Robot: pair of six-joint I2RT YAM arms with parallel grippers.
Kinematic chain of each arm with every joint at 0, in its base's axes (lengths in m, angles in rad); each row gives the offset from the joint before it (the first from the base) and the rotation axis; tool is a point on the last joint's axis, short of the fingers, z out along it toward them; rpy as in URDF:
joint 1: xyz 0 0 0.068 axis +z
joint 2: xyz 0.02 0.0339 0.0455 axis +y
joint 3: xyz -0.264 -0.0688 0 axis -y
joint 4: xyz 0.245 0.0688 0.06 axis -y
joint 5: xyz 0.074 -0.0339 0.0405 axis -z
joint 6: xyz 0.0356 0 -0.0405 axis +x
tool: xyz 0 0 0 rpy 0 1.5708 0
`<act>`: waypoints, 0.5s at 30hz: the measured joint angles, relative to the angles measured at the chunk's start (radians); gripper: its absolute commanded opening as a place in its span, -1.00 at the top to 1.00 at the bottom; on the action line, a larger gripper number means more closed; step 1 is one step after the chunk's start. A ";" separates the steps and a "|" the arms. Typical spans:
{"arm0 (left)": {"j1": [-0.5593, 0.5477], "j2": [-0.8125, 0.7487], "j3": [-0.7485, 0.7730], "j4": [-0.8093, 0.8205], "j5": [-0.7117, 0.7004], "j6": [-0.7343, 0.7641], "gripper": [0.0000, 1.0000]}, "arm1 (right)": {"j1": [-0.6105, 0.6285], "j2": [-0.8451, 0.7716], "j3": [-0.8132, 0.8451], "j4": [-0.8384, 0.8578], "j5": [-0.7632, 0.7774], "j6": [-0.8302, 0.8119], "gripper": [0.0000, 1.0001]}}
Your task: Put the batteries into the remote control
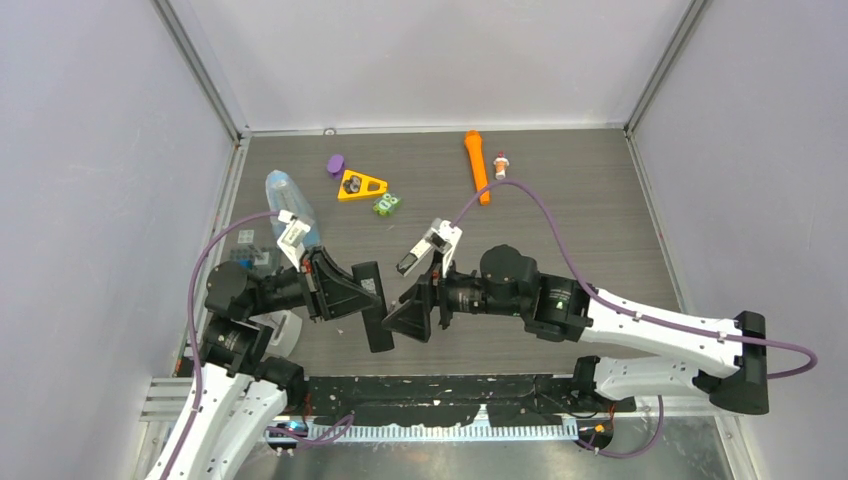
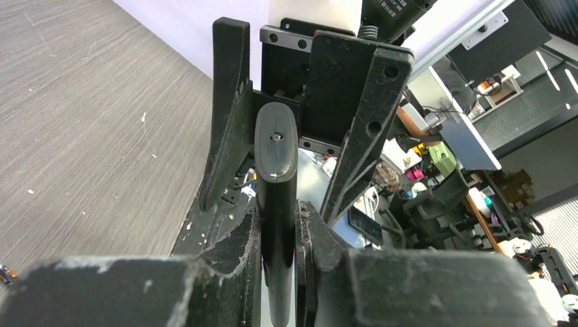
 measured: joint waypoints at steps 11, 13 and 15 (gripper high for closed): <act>0.002 -0.035 -0.006 0.047 0.033 -0.015 1.00 | 0.042 0.087 0.014 0.153 -0.026 0.032 0.23; 0.001 -0.039 -0.023 0.090 0.034 -0.043 1.00 | 0.046 0.088 0.013 0.176 -0.029 0.041 0.33; 0.001 -0.040 -0.039 0.119 0.034 -0.065 1.00 | 0.047 0.092 0.013 0.192 -0.032 0.048 0.47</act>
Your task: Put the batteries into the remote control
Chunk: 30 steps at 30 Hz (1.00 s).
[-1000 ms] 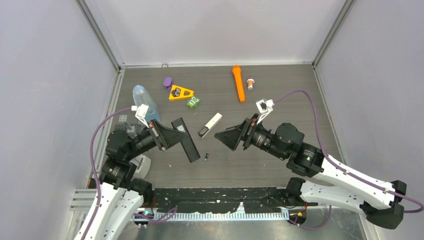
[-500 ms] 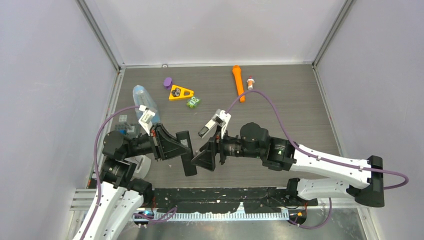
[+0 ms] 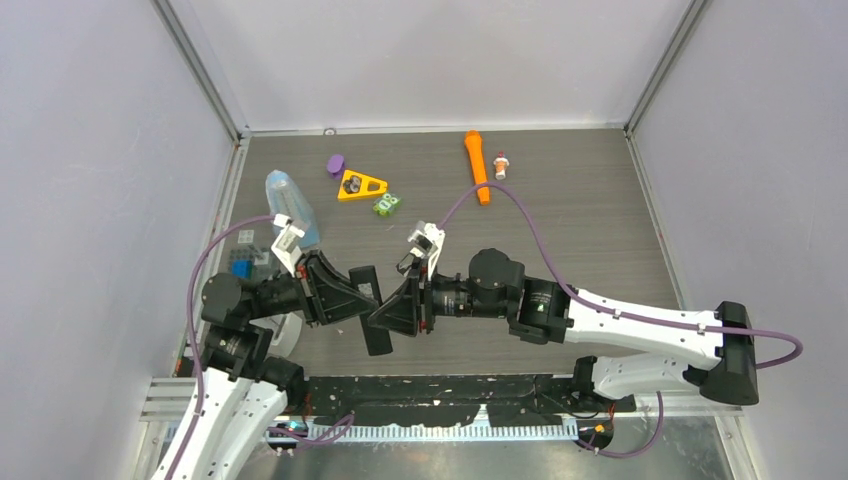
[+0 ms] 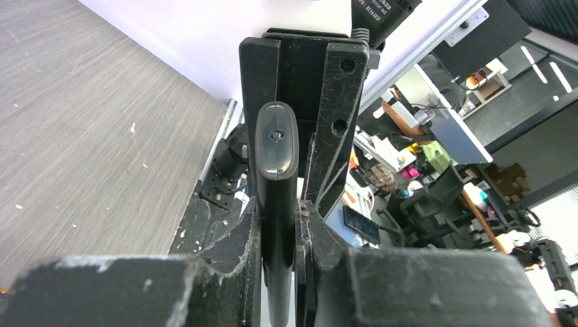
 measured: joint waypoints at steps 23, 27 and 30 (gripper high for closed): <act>-0.002 -0.047 -0.036 -0.477 -0.436 0.234 -0.99 | -0.273 -0.165 -0.071 -0.411 0.238 -0.013 0.90; -0.002 -0.074 -0.059 -0.613 -0.596 0.302 -0.99 | -0.439 -0.125 -0.054 -0.649 0.454 -0.092 0.89; -0.002 -0.070 -0.074 -0.674 -0.668 0.336 -0.99 | -0.557 -0.033 -0.055 -0.747 0.567 -0.135 0.90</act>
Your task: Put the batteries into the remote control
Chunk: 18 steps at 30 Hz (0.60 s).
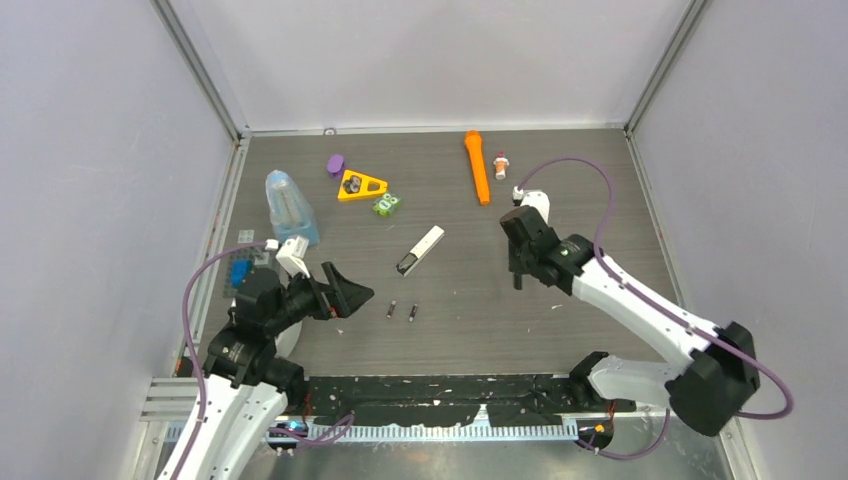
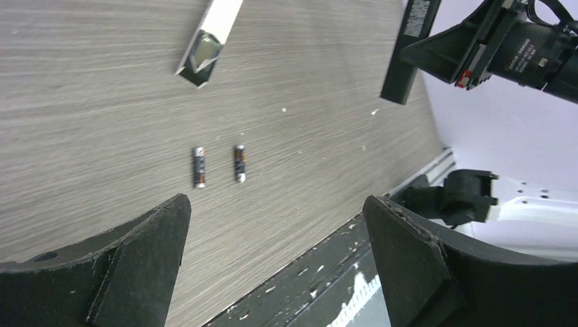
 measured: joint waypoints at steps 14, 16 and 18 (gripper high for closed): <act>0.000 0.001 -0.006 -0.027 -0.112 0.084 -0.99 | -0.177 0.580 0.098 -0.090 0.265 -0.071 0.89; 0.000 -0.003 -0.012 -0.019 -0.120 0.085 -0.99 | -0.177 0.618 0.136 -0.096 0.268 -0.074 0.88; 0.000 -0.002 -0.015 -0.019 -0.128 0.085 -0.99 | -0.177 0.637 0.161 -0.097 0.267 -0.074 0.61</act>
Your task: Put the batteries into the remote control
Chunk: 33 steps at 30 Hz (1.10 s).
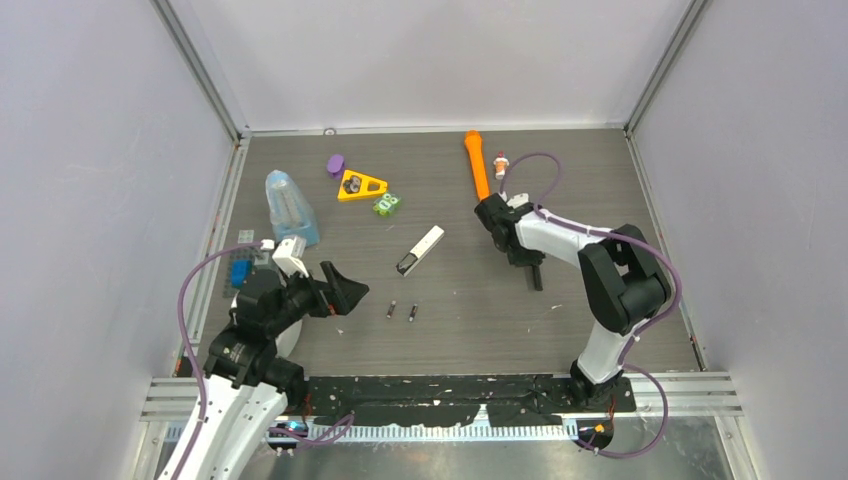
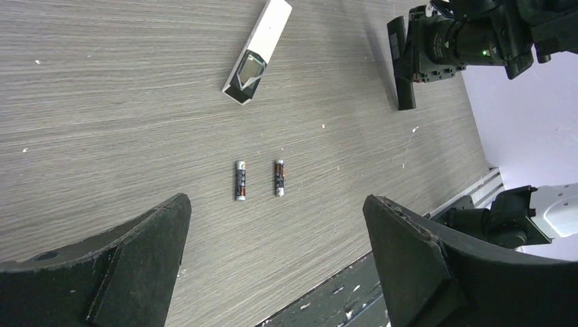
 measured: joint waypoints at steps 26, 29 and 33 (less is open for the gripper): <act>-0.172 0.451 0.095 0.179 -0.150 0.103 -0.99 | 0.000 -0.312 -0.154 0.323 -0.573 0.059 -0.20; -0.236 0.699 0.253 0.211 -0.212 0.174 -0.99 | 0.000 -0.349 -0.215 0.335 -0.615 0.079 -0.26; -0.246 0.972 0.475 0.228 -0.256 0.271 -0.99 | 0.000 -0.411 -0.266 0.339 -0.647 0.092 -0.39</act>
